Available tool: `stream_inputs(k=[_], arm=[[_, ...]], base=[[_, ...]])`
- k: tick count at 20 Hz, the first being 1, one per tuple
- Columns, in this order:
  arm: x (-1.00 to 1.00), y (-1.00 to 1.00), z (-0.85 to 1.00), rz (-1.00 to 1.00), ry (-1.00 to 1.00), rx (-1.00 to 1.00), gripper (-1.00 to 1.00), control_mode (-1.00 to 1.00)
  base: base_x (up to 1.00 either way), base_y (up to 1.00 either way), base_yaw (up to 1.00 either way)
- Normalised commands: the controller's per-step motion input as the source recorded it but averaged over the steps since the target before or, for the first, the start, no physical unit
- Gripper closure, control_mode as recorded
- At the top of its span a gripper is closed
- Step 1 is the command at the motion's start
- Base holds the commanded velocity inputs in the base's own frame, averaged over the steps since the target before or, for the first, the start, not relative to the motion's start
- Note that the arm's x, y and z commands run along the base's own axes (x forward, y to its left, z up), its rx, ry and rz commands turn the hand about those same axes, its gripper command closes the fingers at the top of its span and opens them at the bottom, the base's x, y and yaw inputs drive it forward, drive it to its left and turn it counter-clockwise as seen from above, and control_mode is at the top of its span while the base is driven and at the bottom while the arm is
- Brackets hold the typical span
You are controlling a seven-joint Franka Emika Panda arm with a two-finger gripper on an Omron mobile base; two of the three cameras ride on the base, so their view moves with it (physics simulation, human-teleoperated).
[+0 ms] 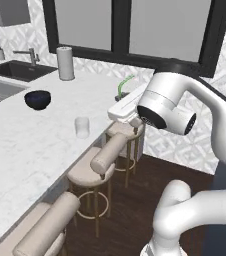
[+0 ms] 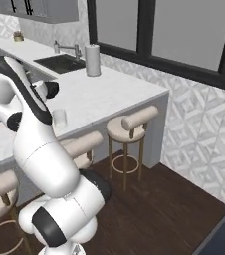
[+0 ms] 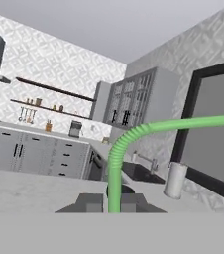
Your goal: Take a straw from the drawer in front and place it inside the glass cup on the dining counter.
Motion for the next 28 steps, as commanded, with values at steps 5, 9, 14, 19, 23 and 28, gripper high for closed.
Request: stream_inputs(k=[5,9,14,19,23,28], arm=[[0.0,0.0,0.0,0.0,0.0,0.0,1.0,1.0],[0.0,0.0,0.0,0.0,0.0,0.0,1.0,1.0],[0.0,0.0,0.0,0.0,0.0,0.0,1.0,1.0],[0.0,0.0,0.0,0.0,0.0,0.0,1.0,1.0],[0.0,0.0,0.0,0.0,0.0,0.0,1.0,1.0],[0.0,0.0,0.0,0.0,0.0,0.0,1.0,1.0]], base=[[0.84,-0.94,0.34],[0.95,-0.82,0.29],[1.0,-0.17,0.15],[0.96,0.19,-0.04],[0.83,0.45,-0.07],[0.74,0.11,0.36]])
